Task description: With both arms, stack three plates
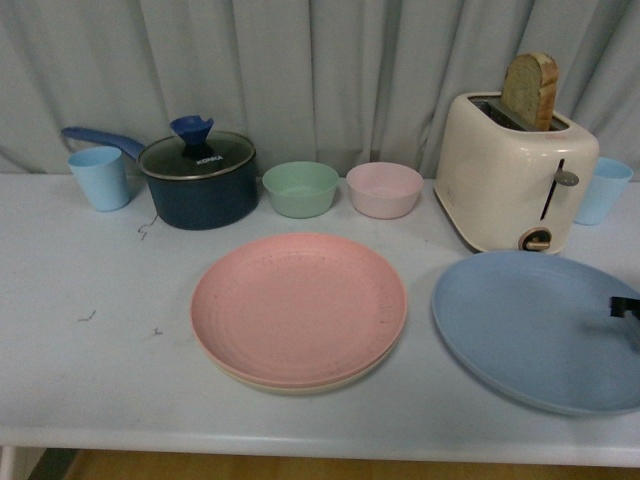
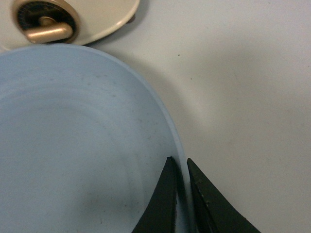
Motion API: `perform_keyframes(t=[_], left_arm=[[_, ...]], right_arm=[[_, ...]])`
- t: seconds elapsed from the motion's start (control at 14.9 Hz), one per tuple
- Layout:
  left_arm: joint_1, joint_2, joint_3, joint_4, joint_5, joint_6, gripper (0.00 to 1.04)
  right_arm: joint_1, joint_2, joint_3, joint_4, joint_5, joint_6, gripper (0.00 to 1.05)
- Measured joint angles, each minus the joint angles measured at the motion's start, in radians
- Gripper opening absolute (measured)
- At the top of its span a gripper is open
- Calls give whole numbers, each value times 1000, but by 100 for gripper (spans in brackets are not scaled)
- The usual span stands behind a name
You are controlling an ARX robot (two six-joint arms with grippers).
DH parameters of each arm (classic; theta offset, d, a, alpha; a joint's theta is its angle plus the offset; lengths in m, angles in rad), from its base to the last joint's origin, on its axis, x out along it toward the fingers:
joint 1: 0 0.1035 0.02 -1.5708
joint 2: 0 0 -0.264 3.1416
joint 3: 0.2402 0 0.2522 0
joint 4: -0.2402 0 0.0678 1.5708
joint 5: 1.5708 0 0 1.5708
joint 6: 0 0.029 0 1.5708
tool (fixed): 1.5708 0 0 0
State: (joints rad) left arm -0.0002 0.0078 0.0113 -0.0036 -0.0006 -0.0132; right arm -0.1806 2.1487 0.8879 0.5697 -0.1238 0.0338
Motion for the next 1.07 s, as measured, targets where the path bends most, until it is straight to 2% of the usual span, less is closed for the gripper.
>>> perform_keyframes(t=[0.4,0.54,0.6,0.67,0.8,0.94,1.0,1.07], left_arm=[[0,0,0,0,0,0,98],[0,0,0,0,0,0,98],[0,0,0,0,0,0,98],[0,0,0,0,0,0,98],[0,0,0,0,0,0,98],[0,0,0,0,0,0,98],[0,0,0,0,0,0,98],[0,0,0,0,0,0,98]], right_arm=[[-189,-275,-239,5,-169,10,3],[-180,-380,-288,-10,-239,30,3],[-143,-427,-306,12,-272,49,3],[-55,-489,-321,63,-298,100,3],[92,-493,-322,167,-256,182,3],[255,-382,-284,225,-138,294,3],[389,-282,-199,209,-45,387,3],[482,-146,14,74,66,500,3]])
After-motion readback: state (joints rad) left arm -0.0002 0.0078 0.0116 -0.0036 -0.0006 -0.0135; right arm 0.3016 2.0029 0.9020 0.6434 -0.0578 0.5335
